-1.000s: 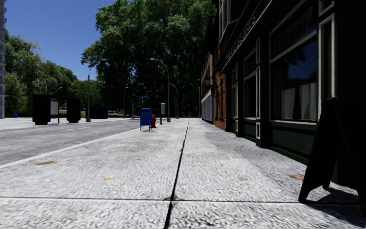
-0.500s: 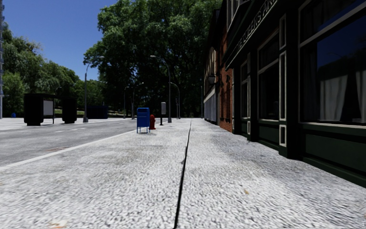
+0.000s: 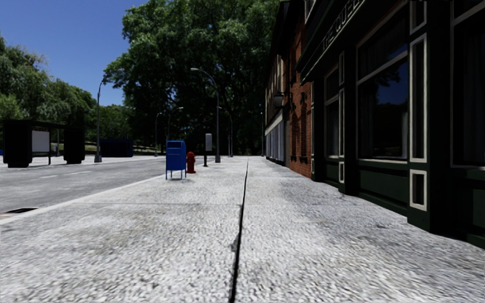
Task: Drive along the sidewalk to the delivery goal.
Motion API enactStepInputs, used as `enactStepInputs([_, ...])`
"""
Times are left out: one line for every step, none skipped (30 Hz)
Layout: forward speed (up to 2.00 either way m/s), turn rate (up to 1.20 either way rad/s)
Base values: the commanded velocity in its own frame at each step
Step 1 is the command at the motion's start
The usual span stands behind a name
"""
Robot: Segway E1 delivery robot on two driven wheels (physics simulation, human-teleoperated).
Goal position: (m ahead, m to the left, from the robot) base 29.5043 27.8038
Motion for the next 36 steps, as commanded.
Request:
enactStepInputs([2.0,-0.05])
enactStepInputs([2.0,-0.05])
enactStepInputs([2.0,-0.05])
enactStepInputs([2.0,-0.11])
enactStepInputs([2.0,-0.2])
enactStepInputs([2.0,-0.2])
enactStepInputs([2.0,-0.23])
enactStepInputs([2.0,-0.24])
enactStepInputs([2.0,-0.24])
enactStepInputs([2.0,-0.24])
enactStepInputs([2.0,-0.24])
enactStepInputs([2.0,-0.19])
enactStepInputs([2.0,-0.04])
enactStepInputs([2.0,-0.04])
enactStepInputs([2.0,0.0])
enactStepInputs([2.0,0.0])
enactStepInputs([2.0,0.0])
enactStepInputs([2.0,0.0])
enactStepInputs([2.0,0.0])
enactStepInputs([2.0,0.0])
enactStepInputs([2.0,0.0])
enactStepInputs([2.0,0.0])
enactStepInputs([2.0,0.0])
enactStepInputs([2.0,0.0])
enactStepInputs([2.0,0.0])
enactStepInputs([2.0,0.0])
enactStepInputs([2.0,0.0])
enactStepInputs([2.0,0.0])
enactStepInputs([2.0,0.0])
enactStepInputs([2.0,0.0])
enactStepInputs([2.0,0.0])
enactStepInputs([2.0,0.0])
enactStepInputs([2.0,0.0])
enactStepInputs([2.0,0.0])
enactStepInputs([2.0,0.0])
enactStepInputs([2.0,0.0])
